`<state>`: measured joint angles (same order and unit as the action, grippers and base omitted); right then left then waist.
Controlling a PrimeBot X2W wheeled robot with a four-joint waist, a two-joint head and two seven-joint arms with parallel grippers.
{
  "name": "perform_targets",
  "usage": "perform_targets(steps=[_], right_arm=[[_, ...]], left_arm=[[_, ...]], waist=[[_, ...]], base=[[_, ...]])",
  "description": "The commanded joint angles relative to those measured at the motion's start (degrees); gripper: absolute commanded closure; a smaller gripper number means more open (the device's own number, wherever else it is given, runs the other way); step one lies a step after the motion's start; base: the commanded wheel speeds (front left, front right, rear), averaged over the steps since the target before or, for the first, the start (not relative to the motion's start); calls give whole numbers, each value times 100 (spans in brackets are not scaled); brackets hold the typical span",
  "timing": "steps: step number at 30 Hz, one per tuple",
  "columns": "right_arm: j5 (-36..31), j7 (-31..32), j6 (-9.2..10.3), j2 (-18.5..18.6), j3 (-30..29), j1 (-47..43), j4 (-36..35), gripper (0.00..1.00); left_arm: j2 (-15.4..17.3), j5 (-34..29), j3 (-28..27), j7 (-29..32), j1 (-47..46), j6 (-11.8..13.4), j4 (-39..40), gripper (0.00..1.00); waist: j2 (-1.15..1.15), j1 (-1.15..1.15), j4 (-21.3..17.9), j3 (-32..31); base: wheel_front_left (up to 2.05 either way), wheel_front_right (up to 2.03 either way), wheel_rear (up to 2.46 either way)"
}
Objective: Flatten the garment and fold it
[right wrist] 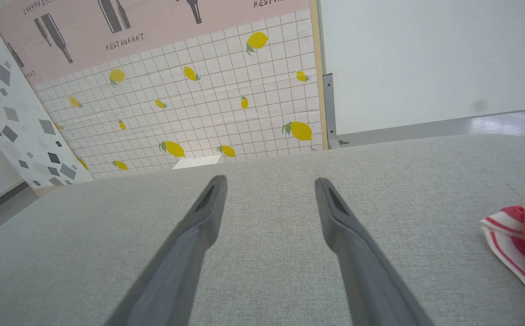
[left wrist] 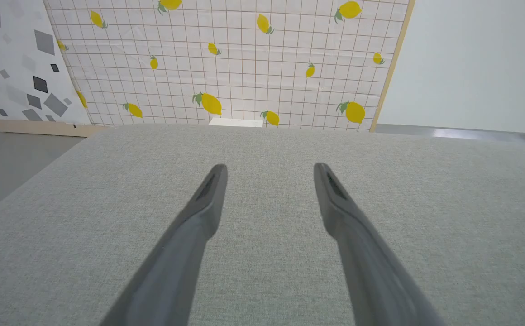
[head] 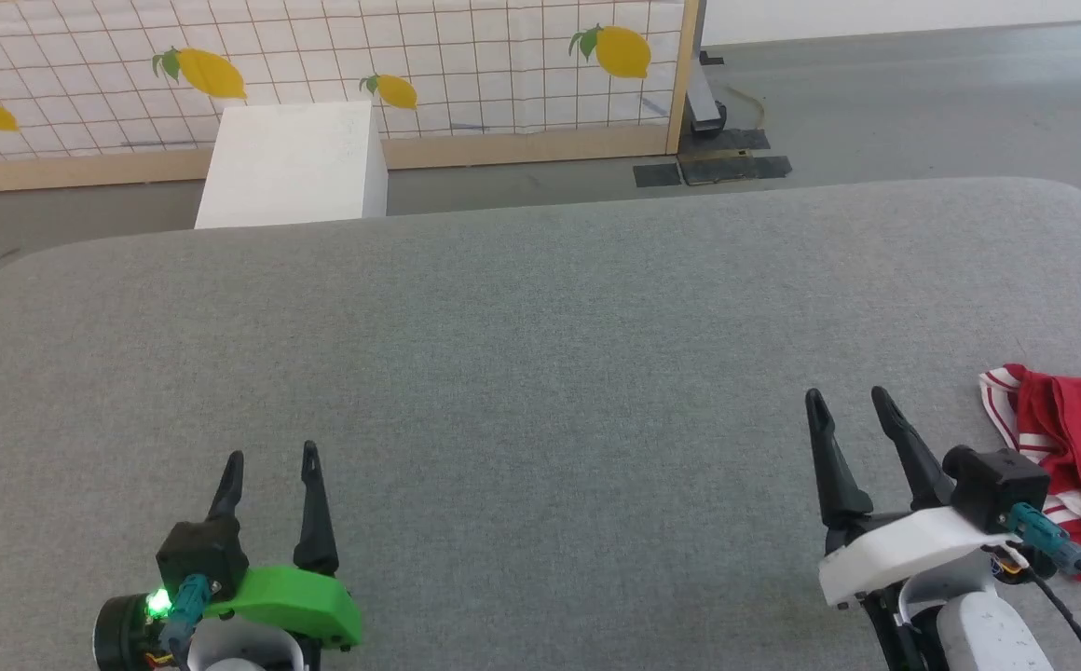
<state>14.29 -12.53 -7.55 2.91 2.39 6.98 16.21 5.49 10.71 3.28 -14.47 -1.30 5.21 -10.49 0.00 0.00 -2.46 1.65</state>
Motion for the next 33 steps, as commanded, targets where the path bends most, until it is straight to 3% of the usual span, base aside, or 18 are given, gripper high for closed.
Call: perform_targets(steps=[1,33], right_arm=[[7,2,0,0,-3,0,-12,100],[-323,286,1,0,-60,-159,-376,100]], left_arm=[[0,0,9,0,-5,-10,3,100],[-60,-246,-67,349,31,-126,240,100]], waist=[[0,0,2,5],[0,0,58,-34]], base=[[0,0,0],[0,0,0]])
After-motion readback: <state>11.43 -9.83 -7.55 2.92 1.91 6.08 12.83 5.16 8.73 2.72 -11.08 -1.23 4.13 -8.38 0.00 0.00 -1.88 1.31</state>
